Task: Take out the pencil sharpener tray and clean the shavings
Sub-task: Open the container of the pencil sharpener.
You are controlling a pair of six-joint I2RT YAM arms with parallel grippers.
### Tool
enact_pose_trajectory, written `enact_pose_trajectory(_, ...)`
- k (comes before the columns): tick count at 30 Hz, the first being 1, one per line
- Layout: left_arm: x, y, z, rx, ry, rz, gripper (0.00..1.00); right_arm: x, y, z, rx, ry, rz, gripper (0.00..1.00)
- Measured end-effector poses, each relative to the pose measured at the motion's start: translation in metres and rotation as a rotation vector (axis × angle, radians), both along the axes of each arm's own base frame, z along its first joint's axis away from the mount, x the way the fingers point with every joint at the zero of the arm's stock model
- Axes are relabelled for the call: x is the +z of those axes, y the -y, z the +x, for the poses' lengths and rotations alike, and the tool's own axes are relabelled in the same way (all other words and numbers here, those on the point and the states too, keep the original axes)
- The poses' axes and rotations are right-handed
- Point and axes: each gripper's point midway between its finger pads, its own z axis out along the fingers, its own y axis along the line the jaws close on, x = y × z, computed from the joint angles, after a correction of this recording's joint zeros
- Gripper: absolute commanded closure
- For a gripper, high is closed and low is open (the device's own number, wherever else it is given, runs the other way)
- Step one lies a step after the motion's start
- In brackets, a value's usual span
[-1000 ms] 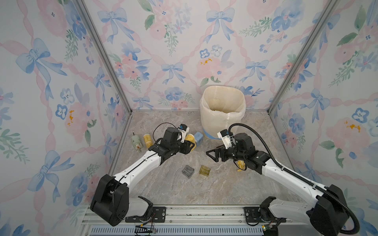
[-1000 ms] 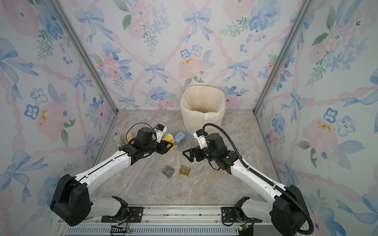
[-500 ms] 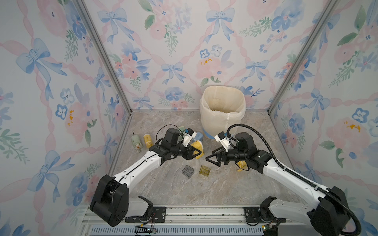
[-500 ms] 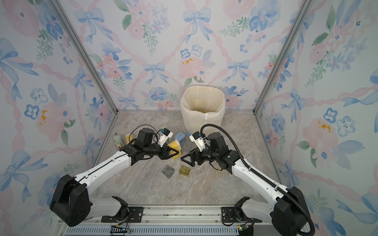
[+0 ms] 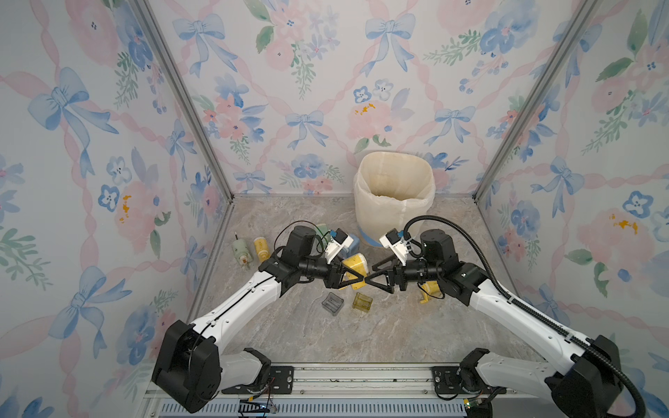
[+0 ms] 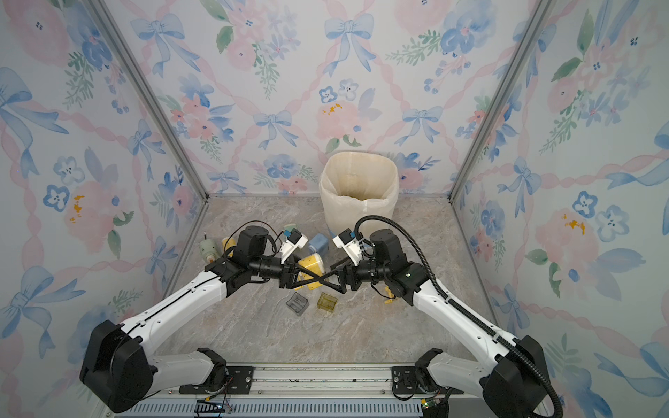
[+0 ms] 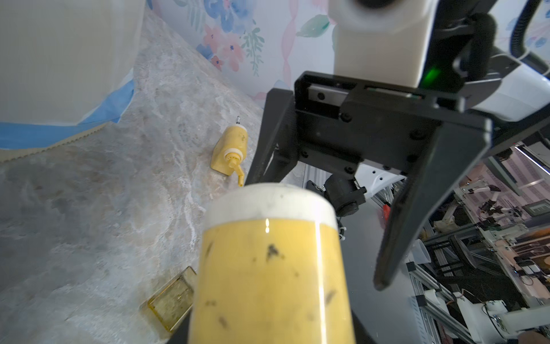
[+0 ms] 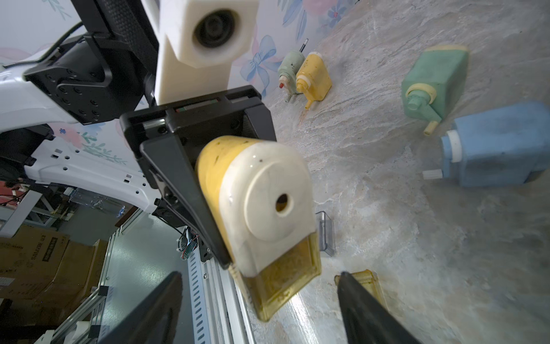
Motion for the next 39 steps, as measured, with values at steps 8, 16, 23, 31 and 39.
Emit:
enact_pose_trajectory(8,0.027,0.001,-0.036,-0.15,0.062,-0.099,1.0,0.027,0.003,-0.028,0.102,0.012,0.075,0.28)
enact_pose_trajectory(16,0.041,-0.001,-0.058,-0.244,0.094,-0.155,1.0,0.044,0.001,-0.046,0.188,-0.013,0.131,0.35)
enact_pose_trajectory(23,0.042,-0.001,-0.059,-0.252,0.097,-0.16,1.0,0.046,-0.005,-0.059,0.232,-0.018,0.13,0.32)
enact_pose_trajectory(31,0.042,-0.001,-0.06,-0.255,0.095,-0.162,1.0,0.041,-0.009,-0.06,0.228,-0.033,0.098,0.37)
enact_pose_trajectory(39,0.042,-0.001,-0.064,-0.275,0.079,-0.17,1.0,0.034,-0.012,-0.063,0.24,-0.023,0.063,0.56)
